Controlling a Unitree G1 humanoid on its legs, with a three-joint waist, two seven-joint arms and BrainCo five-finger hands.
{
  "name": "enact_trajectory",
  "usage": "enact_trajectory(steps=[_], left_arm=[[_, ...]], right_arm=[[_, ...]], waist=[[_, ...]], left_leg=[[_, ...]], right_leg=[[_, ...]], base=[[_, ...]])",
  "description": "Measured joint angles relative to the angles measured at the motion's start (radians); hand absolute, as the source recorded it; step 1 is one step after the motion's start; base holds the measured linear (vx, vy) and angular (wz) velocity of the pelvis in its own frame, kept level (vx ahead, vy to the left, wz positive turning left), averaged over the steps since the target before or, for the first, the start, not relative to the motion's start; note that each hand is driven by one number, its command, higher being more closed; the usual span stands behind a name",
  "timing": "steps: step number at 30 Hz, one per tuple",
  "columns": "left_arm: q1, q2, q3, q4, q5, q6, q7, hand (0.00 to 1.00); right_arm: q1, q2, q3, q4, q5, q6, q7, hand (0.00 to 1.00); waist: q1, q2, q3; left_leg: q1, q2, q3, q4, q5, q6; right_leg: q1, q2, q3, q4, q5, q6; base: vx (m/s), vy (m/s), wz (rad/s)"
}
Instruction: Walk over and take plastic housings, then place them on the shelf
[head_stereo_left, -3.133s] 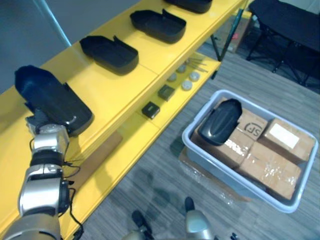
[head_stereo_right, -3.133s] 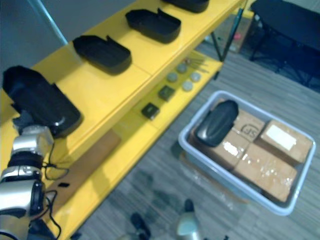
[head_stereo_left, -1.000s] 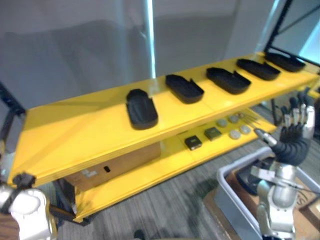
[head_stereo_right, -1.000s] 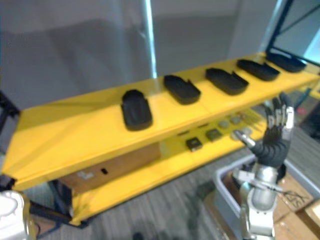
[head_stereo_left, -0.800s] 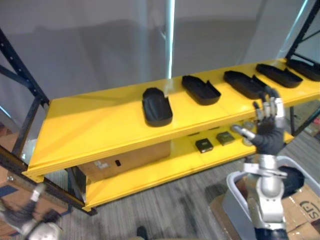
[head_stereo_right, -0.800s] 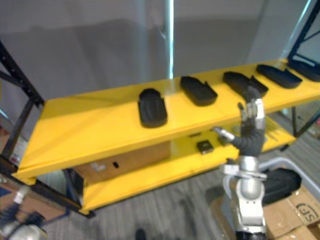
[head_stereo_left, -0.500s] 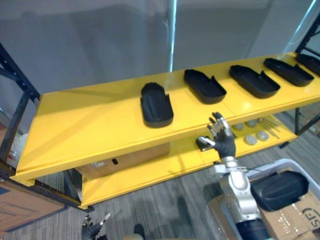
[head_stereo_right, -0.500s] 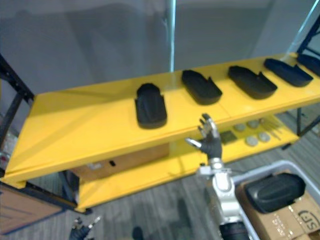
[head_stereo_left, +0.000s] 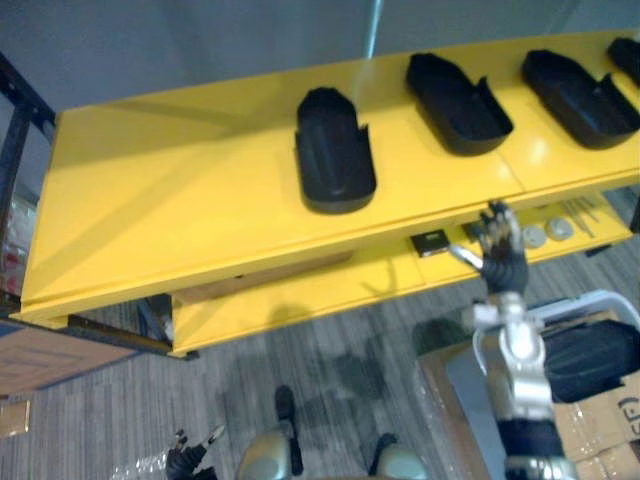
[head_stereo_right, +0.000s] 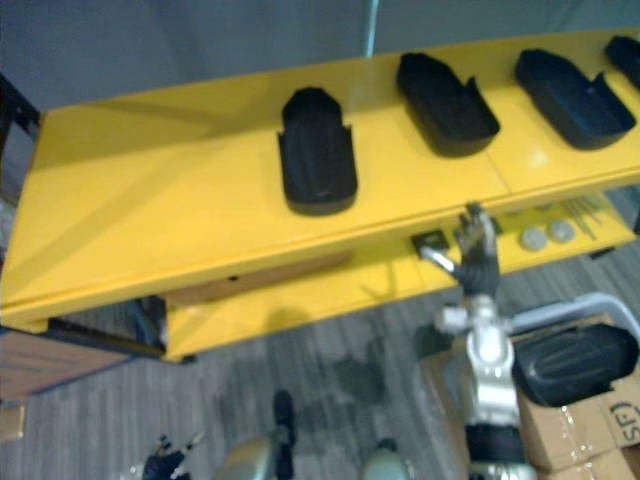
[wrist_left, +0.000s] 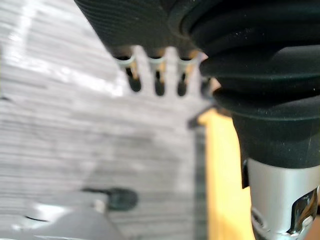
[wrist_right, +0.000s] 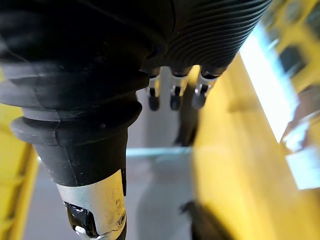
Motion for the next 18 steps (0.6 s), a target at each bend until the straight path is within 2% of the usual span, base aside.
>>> enact_trajectory(steps=[2, 4, 6, 7, 13, 18], left_arm=[[-0.015, -0.001, -0.006, 0.005, 0.000, 0.000, 0.000, 0.00], [-0.042, 0.002, -0.015, 0.008, 0.000, -0.001, 0.000, 0.00], [-0.065, 0.000, -0.026, 0.012, 0.000, -0.005, 0.000, 0.00], [-0.090, -0.001, -0.027, 0.012, 0.000, -0.008, 0.001, 0.00], [-0.137, -0.001, -0.041, 0.011, -0.030, -0.014, 0.001, 0.00], [-0.141, -0.001, -0.066, 0.013, -0.030, -0.014, 0.001, 0.00]], right_arm=[[-0.056, -0.010, 0.022, 0.000, -0.017, 0.001, -0.001, 0.00], [-0.092, -0.015, 0.029, 0.000, -0.035, 0.003, 0.002, 0.00], [-0.129, -0.024, 0.043, -0.002, -0.035, 0.006, 0.005, 0.00], [-0.156, -0.037, 0.054, -0.004, -0.035, 0.007, 0.009, 1.00], [-0.165, -0.039, 0.073, -0.058, -0.064, 0.014, 0.030, 1.00], [-0.164, -0.039, 0.169, -0.167, -0.165, 0.015, 0.023, 1.00]], waist=[[0.012, 0.014, 0.028], [0.016, 0.019, 0.068], [0.017, 0.018, 0.093], [0.017, 0.019, 0.126], [0.010, 0.031, 0.145], [0.006, 0.046, 0.153]], left_leg=[[-0.006, 0.002, 0.000, 0.017, -0.002, 0.003], [-0.046, 0.012, -0.007, 0.117, -0.047, 0.003], [-0.100, 0.026, -0.010, 0.223, -0.094, 0.003], [-0.112, 0.035, -0.012, 0.269, -0.113, 0.001], [-0.160, 0.043, -0.033, 0.320, -0.120, -0.008], [-0.153, 0.043, -0.033, 0.267, -0.086, -0.020]], right_leg=[[-0.011, -0.001, 0.022, 0.022, -0.005, -0.006], [-0.015, -0.003, 0.026, 0.053, -0.017, -0.015], [-0.043, -0.005, 0.033, 0.098, -0.041, -0.003], [-0.047, -0.005, 0.043, 0.127, -0.060, 0.002], [-0.088, -0.004, 0.044, 0.189, -0.111, 0.032], [-0.121, -0.006, 0.047, 0.217, -0.130, 0.029]], base=[[-0.03, 0.006, 0.06], [-0.03, -0.003, 0.04], [-0.06, -0.024, -0.04], [-0.05, -0.020, -0.05], [-0.08, -0.052, 0.05], [-0.06, -0.048, 0.01]])
